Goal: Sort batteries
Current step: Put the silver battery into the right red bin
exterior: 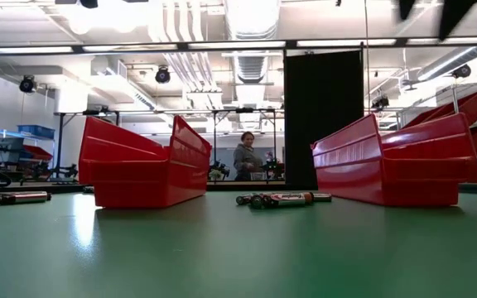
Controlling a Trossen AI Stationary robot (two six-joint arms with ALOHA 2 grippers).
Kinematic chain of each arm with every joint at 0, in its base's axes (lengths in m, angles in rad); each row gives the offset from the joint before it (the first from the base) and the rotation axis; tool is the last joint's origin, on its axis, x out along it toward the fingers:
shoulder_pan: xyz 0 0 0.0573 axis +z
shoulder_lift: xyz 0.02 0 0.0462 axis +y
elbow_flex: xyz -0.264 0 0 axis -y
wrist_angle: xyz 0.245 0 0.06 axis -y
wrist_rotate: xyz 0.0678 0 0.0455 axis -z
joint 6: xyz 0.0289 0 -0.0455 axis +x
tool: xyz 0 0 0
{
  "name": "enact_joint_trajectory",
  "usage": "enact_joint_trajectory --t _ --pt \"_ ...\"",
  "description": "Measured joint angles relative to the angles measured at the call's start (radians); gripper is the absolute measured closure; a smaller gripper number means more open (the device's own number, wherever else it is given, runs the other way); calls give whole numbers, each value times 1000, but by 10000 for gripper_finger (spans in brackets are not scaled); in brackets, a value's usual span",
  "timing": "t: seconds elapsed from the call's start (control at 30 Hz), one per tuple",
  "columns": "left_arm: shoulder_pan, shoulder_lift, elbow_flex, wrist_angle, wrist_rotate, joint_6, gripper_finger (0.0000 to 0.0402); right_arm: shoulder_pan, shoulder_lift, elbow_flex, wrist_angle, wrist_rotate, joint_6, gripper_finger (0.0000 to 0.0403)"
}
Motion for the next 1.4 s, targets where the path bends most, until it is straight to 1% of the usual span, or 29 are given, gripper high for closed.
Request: enact_joint_trajectory --t 0.1,0.17,0.27,0.37,0.47,0.53,0.6,0.7,0.77,0.87,1.0,1.13,1.27,1.4 --pt "1 8 0 -2 -45 0 246 123 0 -4 1 -14 155 151" --pt "1 10 0 -3 -72 -1 246 190 5 -14 -1 -75 245 150" --pt "0 18 0 -3 -71 -41 246 273 24 -46 1 -189 347 146" --pt "0 26 0 -3 -31 -79 246 335 35 -106 38 -236 453 139" --pt "0 32 0 -3 67 -88 246 375 31 -200 157 -237 540 133" --pt "-1 40 0 -3 115 -87 246 386 31 -263 250 -236 559 130" --pt "-1 50 0 -9 120 -102 246 386 34 -318 307 -237 578 127" --pt "0 73 0 -14 121 -207 246 365 51 -375 349 -281 592 126" --pt "-3 90 0 -14 141 -272 246 354 58 -400 354 -328 601 130" --pt "-16 112 0 -5 186 -332 246 352 62 -427 373 -361 613 140" --pt "-43 146 0 -2 187 -348 246 352 52 -484 485 -367 620 162" --pt "-53 196 0 50 180 -356 246 352 58 -528 567 -367 620 183" --pt "-53 245 0 99 180 -358 246 359 60 -543 570 -367 621 199" --pt "-53 284 0 100 180 -376 246 365 60 -542 573 -367 615 215"
